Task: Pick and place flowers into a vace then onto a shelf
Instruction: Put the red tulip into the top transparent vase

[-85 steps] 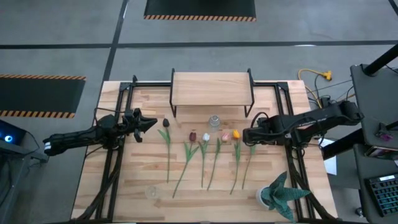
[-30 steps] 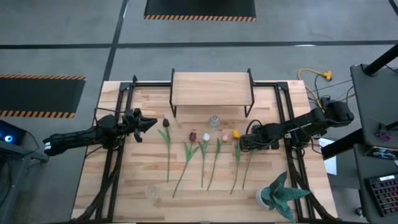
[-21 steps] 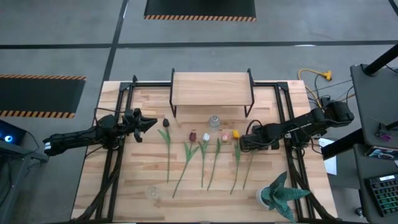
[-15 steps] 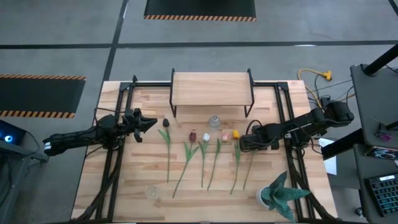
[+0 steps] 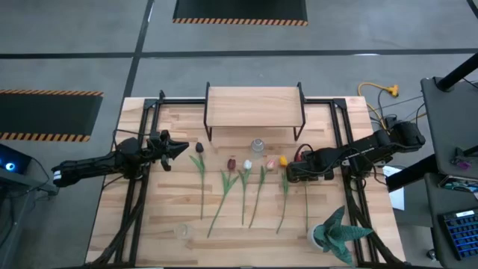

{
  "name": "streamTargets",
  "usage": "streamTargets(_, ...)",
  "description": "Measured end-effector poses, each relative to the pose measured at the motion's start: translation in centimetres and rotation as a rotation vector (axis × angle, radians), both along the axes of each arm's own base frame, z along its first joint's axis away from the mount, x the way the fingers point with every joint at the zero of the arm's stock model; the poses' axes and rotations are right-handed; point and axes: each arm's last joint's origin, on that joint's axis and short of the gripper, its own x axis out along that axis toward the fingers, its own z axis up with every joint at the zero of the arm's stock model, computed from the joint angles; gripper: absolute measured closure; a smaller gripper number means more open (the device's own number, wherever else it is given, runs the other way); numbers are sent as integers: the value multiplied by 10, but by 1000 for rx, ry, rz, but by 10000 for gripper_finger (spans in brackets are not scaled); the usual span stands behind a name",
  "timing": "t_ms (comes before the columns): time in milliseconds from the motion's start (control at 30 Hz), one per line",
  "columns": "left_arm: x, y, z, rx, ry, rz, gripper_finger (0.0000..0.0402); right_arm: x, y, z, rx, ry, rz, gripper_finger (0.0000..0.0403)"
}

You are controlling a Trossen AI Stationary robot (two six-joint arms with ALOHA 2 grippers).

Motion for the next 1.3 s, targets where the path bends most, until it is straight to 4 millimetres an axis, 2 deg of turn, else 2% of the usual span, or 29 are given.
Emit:
streamTargets(367,0,0,0,0,0,0,384,13,2,16,4,-58,37,390)
streamTargets(733,0,0,0,0,0,0,384,33,4,42,-14,-158,78,390)
streamTargets(1033,0,0,0,0,0,-1,384,55,3,81,-163,-278,216,390)
streamTargets(1300,0,0,0,0,0,0,385,72,0,125,-411,-377,347,390)
